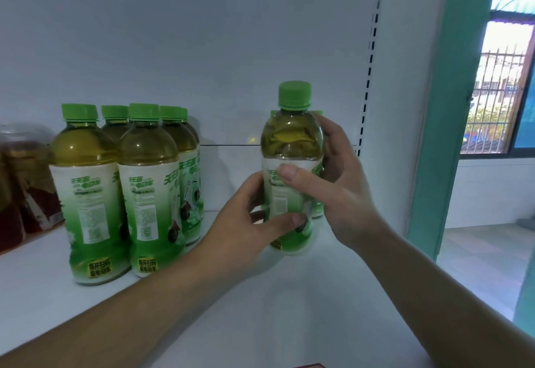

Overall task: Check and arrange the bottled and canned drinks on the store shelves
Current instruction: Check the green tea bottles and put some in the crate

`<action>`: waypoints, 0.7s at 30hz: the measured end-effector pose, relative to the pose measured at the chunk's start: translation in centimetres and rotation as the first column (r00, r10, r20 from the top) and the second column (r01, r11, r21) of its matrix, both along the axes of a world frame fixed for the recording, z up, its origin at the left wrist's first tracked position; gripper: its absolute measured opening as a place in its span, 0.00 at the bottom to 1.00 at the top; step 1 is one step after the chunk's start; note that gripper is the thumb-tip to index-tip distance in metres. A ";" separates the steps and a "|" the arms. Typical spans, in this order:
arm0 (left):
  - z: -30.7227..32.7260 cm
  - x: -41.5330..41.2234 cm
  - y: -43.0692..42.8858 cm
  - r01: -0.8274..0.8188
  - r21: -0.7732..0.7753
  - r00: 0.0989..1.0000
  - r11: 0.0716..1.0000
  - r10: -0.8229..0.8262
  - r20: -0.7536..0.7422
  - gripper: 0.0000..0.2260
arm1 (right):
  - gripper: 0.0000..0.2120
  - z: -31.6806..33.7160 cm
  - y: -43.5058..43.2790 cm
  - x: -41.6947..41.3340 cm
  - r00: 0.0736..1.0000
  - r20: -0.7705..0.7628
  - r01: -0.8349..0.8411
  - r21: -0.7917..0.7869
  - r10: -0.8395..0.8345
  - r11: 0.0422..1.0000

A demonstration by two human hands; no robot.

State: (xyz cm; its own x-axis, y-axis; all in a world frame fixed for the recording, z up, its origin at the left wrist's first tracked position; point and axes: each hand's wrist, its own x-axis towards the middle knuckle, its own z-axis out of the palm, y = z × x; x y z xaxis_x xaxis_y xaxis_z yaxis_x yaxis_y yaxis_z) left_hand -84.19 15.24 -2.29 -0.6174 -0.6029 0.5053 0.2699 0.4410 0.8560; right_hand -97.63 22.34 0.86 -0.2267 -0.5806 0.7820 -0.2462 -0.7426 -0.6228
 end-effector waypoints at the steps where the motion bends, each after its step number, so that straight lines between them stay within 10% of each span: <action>1: 0.0 0.1 0.0 0.013 -0.006 1.000 1.000 -0.013 -0.008 0.25 | 0.30 0.0 0.0 0.0 1.000 -0.012 -0.009 0.001 0.010 1.000; 7: 0.1 0.5 -0.1 -0.080 -0.029 0.996 0.996 0.078 -0.044 0.24 | 0.29 0.5 0.3 -0.2 0.978 -0.031 -0.202 0.085 0.205 0.976; 21: -0.2 1.3 1.5 -0.100 -0.200 0.973 0.975 0.138 0.186 0.19 | 0.19 0.3 -0.1 -0.8 0.997 0.022 0.068 0.085 -0.070 0.994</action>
